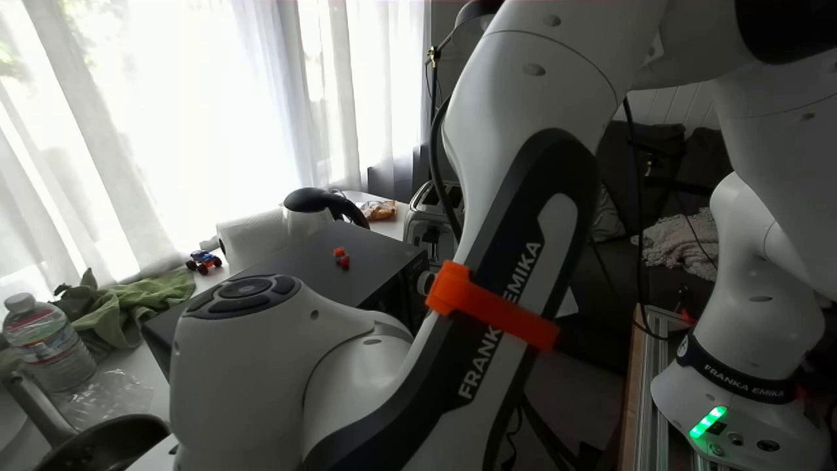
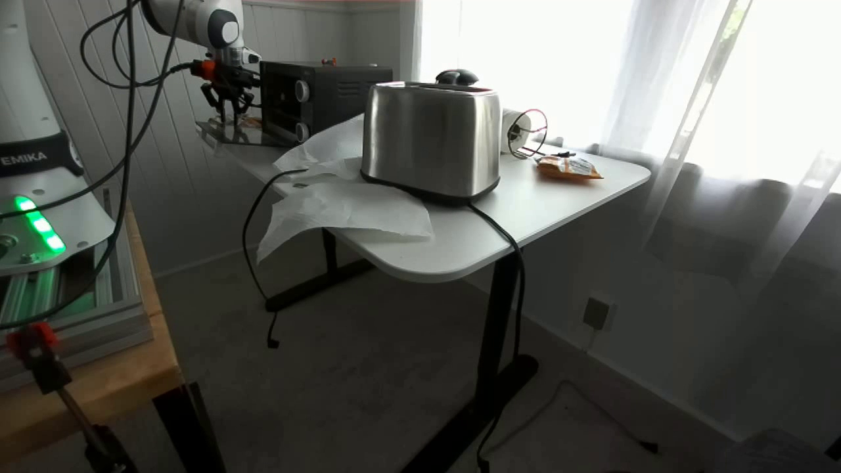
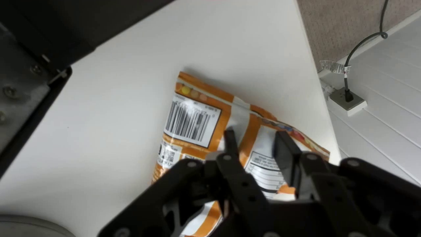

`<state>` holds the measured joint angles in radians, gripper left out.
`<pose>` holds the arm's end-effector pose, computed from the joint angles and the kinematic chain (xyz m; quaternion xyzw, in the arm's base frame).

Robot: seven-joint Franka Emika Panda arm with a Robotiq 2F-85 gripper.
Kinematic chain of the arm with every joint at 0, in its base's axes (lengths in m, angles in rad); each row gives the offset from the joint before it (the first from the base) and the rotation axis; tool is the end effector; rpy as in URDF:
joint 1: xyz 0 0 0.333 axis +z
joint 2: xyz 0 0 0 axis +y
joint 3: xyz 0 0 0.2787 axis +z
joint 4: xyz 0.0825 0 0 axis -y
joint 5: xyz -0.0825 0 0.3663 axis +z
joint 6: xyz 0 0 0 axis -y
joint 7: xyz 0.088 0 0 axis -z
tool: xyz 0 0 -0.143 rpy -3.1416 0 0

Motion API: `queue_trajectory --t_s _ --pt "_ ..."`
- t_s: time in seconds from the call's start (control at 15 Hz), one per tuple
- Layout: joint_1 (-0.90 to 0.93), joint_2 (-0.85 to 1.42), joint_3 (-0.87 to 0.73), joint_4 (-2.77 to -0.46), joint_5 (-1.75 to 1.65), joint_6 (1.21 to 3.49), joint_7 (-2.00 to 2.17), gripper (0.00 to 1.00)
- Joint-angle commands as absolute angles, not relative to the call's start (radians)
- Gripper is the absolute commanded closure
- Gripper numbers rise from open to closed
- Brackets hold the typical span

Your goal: Put the white and orange packet in the toaster oven.

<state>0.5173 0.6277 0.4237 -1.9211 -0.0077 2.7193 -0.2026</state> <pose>0.3697 0.5032 0.1586 -0.8542 -0.4949 -0.0617 0.1472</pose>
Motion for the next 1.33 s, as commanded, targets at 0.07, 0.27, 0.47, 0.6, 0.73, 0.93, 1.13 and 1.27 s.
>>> queue_trajectory --t_s 0.07,0.27,0.47,0.6,0.73,0.93,1.13,1.27 --pt "0.534 0.652 0.408 -1.895 -0.040 2.735 -0.168 0.96" --pt "0.530 0.652 0.412 -1.897 -0.038 2.735 -0.174 1.00" --pt "0.531 0.639 0.411 -1.904 -0.043 2.736 -0.174 0.95" --pt "0.536 0.626 0.408 -1.910 -0.053 2.735 -0.173 0.68" --pt "0.541 0.620 0.401 -1.909 -0.067 2.731 -0.168 0.57" --pt "0.542 0.633 0.398 -1.896 -0.083 2.728 -0.172 0.35" --pt "0.539 0.655 0.399 -1.878 -0.090 2.732 -0.179 0.15" --pt "0.542 0.669 0.397 -1.864 -0.093 2.730 -0.180 0.00"
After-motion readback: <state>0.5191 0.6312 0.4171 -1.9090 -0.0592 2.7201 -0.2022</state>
